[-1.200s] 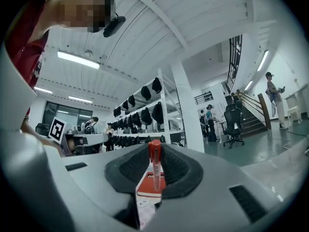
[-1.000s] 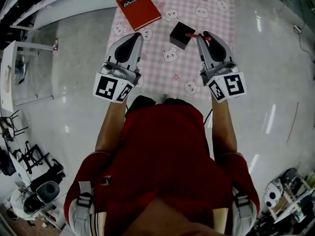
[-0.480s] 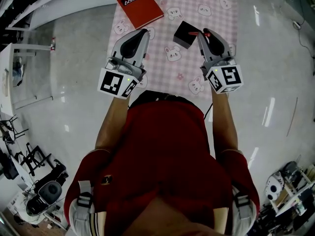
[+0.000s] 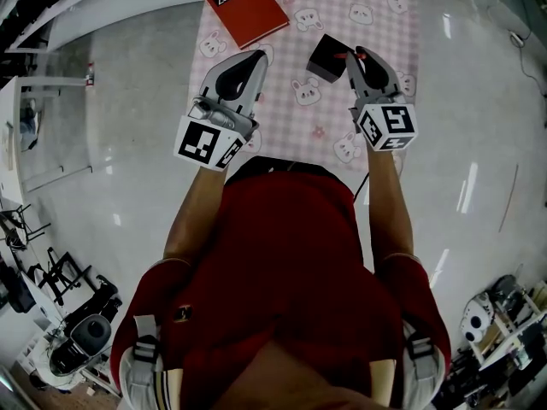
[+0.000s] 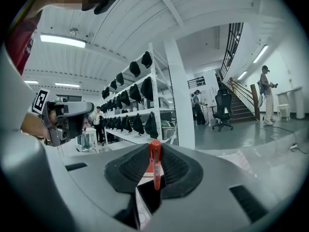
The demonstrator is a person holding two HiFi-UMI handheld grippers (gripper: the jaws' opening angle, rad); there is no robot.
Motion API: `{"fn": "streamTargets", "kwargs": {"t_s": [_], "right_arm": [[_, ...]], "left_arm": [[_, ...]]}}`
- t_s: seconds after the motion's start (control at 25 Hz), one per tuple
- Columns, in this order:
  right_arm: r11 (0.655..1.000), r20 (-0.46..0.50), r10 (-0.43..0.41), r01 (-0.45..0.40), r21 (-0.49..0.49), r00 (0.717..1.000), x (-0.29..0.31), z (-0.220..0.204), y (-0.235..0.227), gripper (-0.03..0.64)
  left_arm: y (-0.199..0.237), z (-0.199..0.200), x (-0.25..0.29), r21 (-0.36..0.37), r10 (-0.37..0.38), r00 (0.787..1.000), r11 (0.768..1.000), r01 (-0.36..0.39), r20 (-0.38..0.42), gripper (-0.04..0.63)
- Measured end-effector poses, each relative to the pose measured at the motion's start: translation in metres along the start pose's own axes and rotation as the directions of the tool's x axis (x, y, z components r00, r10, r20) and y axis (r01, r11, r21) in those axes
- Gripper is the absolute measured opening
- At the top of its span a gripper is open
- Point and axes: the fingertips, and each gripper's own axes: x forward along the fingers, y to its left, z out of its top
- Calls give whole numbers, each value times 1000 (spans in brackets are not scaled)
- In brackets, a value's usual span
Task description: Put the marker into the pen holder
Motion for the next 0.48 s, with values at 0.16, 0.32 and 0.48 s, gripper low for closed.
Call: {"fn": "streamTargets", "kwargs": {"t_s": [0.16,0.32,0.48], "right_arm": [[1000,-25,-17,17,3,1000,9,-17,-7,66],[1000,-54,-28,29,8,998,18,-33,-16,66],[999,-86,-35,37,18,996,25,-52,-26,66]], "left_arm": [[4,-4,0,2,-2,1000,1000,2,-14,6],[7,-8,2,4,-1,1000,1000,1,-28,6],[9,-13,4,4,2,999,1000,-2,-42,6]]}}
